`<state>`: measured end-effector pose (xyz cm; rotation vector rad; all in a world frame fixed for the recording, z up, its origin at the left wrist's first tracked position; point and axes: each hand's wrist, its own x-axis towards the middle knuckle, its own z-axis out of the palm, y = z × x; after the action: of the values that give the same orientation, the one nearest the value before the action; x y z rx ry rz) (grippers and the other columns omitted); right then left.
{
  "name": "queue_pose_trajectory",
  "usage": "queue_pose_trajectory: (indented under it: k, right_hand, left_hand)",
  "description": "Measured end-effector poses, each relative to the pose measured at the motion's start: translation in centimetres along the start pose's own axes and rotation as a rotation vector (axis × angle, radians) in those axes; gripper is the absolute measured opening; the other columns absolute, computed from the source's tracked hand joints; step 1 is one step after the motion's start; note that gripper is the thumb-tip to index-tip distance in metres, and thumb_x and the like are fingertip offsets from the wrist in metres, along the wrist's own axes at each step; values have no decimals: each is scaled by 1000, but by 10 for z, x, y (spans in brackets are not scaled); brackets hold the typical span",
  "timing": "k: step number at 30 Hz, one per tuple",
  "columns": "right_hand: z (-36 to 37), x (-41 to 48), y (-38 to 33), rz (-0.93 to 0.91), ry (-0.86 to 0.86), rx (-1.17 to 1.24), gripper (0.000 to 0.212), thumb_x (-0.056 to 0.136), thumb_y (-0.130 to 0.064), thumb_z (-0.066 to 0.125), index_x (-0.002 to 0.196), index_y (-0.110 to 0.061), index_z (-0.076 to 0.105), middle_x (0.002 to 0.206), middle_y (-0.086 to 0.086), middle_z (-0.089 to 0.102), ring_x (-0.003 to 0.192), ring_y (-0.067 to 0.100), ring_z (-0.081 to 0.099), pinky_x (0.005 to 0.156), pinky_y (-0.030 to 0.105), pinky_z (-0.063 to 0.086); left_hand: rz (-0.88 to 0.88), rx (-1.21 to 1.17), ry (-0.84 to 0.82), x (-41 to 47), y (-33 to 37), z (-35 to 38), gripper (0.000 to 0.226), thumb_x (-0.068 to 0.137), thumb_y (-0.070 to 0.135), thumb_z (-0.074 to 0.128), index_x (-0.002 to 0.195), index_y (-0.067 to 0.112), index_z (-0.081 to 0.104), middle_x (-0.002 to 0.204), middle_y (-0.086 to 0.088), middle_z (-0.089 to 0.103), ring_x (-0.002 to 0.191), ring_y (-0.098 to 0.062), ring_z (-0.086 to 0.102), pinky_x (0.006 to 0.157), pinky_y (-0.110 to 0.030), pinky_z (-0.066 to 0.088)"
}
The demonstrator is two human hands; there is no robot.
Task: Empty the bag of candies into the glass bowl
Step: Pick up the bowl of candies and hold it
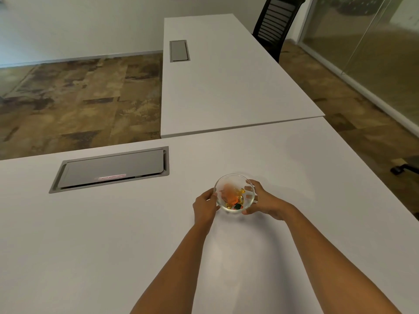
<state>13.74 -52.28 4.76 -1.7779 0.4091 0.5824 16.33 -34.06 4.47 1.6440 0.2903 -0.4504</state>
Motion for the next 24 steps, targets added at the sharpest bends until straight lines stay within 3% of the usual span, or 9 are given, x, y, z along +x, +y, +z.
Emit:
queue_pose_trajectory:
  k: [19,24]
  right_hand:
    - [1,1,7,-10,-1,46,105,69,8,73,144,-30,9,155,4,18,137,29,27,109,44,34]
    - [3,-4,9,-29,63,61,101,69,6,74,143,-30,16,153,6,23,130,27,36,104,44,38]
  left_hand:
    - [20,8,-30,-2,-4,-1,35,95,17,49,128,11,55,132,-10,59,118,-27,57,92,-38,53]
    - [78,100,-32,-6,-5,-1,35,96,22,47,129,14,55,133,-9,59,118,-27,57,98,-44,51]
